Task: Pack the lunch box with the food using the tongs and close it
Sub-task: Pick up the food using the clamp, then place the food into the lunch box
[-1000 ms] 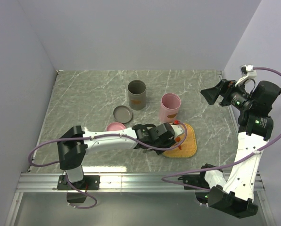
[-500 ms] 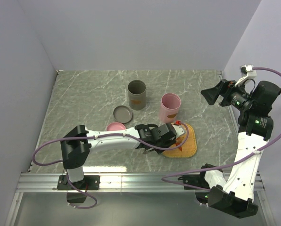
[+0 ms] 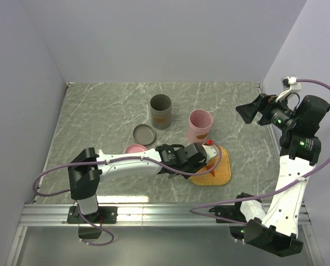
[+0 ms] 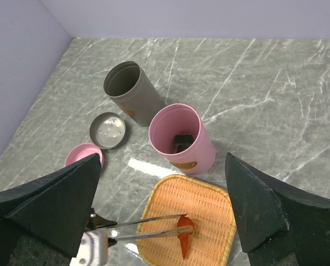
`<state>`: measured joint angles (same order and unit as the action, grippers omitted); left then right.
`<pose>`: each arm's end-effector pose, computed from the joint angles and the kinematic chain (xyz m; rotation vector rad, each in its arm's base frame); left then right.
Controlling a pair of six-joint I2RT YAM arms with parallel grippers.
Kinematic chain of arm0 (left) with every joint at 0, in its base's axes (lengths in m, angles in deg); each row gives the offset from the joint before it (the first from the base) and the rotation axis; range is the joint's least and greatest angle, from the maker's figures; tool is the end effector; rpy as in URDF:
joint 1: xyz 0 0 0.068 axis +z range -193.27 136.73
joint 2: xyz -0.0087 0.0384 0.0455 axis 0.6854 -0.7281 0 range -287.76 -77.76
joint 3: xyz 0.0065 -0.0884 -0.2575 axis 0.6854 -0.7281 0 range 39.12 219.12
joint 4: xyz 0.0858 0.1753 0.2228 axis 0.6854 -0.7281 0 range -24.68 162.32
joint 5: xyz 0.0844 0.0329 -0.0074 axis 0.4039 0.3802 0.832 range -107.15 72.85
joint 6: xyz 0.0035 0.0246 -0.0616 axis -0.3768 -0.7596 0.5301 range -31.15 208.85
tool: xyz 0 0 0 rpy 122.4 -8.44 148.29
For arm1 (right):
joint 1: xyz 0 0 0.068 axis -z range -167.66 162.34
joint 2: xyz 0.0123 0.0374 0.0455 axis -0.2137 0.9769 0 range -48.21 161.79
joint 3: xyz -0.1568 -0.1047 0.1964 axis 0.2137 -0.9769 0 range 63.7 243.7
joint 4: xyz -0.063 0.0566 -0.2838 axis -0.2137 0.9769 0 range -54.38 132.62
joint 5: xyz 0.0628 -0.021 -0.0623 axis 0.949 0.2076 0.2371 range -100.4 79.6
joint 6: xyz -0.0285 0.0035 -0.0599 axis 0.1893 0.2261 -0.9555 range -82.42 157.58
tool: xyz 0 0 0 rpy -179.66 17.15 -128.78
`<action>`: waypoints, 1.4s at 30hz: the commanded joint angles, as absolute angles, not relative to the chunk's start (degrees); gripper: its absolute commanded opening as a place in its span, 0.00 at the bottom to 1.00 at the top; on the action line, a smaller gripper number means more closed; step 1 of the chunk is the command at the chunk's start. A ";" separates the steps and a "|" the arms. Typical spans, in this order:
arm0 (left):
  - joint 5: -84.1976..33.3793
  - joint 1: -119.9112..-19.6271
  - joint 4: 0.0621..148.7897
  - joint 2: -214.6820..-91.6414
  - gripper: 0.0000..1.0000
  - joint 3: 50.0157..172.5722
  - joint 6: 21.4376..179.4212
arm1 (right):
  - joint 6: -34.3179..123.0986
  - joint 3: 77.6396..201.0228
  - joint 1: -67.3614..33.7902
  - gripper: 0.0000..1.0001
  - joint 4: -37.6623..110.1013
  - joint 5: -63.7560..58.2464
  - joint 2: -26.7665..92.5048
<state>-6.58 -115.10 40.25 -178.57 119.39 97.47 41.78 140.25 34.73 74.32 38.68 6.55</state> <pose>0.1435 -0.4061 0.2297 1.2454 2.1736 -0.3701 0.2103 -0.0437 0.4574 -0.1691 1.7896 0.5681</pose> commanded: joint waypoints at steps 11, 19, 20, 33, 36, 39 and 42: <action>-5.90 -115.52 41.65 -170.31 0.29 120.95 95.09 | 41.80 142.01 35.10 1.00 73.94 38.56 6.28; -7.65 -113.76 41.82 -165.92 0.28 120.51 93.42 | 41.71 142.71 35.19 1.00 74.56 38.74 6.63; -7.74 -113.58 42.00 -165.39 0.28 120.34 93.25 | 41.62 142.71 35.19 1.00 74.65 38.65 6.72; -13.01 -101.03 39.71 -158.53 0.28 124.46 96.84 | 41.36 144.29 35.10 1.00 76.23 38.38 7.60; -13.02 -97.33 39.98 -157.13 0.28 125.17 97.02 | 41.53 144.38 35.10 1.00 76.32 38.47 7.77; -13.19 -93.99 40.95 -155.98 0.28 124.99 97.29 | 41.79 144.29 35.10 1.00 76.14 38.73 7.95; -13.54 -90.13 40.59 -156.24 0.29 125.61 97.29 | 41.88 144.12 35.10 1.00 75.88 38.91 8.13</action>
<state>-12.02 -92.48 38.59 -158.35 122.32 96.18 41.76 141.72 34.73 76.81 38.71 7.97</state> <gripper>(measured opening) 0.376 0.996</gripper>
